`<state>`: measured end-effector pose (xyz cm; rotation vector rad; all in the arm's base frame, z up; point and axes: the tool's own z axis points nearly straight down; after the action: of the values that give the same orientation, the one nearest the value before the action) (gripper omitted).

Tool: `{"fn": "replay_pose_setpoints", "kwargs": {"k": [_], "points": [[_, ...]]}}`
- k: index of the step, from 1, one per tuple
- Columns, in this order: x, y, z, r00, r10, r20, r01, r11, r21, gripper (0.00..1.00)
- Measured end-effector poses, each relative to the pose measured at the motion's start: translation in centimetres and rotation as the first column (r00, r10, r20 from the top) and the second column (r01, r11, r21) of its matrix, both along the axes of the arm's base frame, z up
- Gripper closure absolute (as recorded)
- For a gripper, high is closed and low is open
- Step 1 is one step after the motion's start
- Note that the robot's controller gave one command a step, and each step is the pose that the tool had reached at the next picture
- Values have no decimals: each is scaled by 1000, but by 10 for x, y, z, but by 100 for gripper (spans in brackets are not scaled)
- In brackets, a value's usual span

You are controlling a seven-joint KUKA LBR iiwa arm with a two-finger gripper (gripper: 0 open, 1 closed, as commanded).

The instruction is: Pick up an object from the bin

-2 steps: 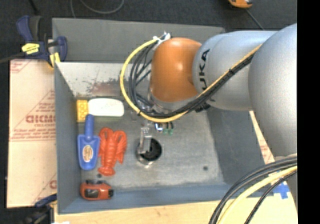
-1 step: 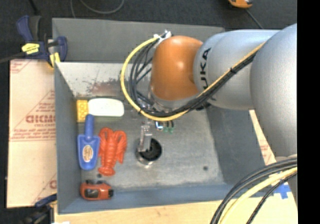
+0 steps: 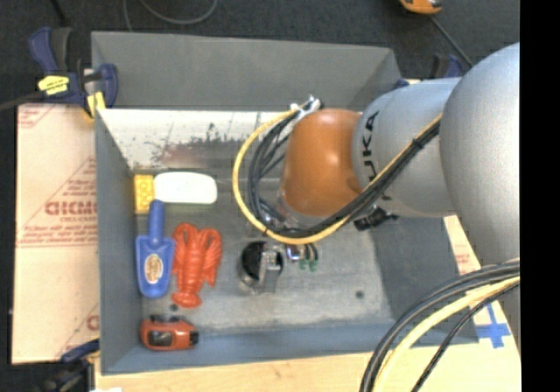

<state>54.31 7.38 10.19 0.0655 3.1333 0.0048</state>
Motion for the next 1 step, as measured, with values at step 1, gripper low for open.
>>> {"fn": "replay_pose_setpoints", "kwargs": {"k": [1], "points": [[10, -61, -30, 996, 91, -4, -91, 996, -3, 100]]}}
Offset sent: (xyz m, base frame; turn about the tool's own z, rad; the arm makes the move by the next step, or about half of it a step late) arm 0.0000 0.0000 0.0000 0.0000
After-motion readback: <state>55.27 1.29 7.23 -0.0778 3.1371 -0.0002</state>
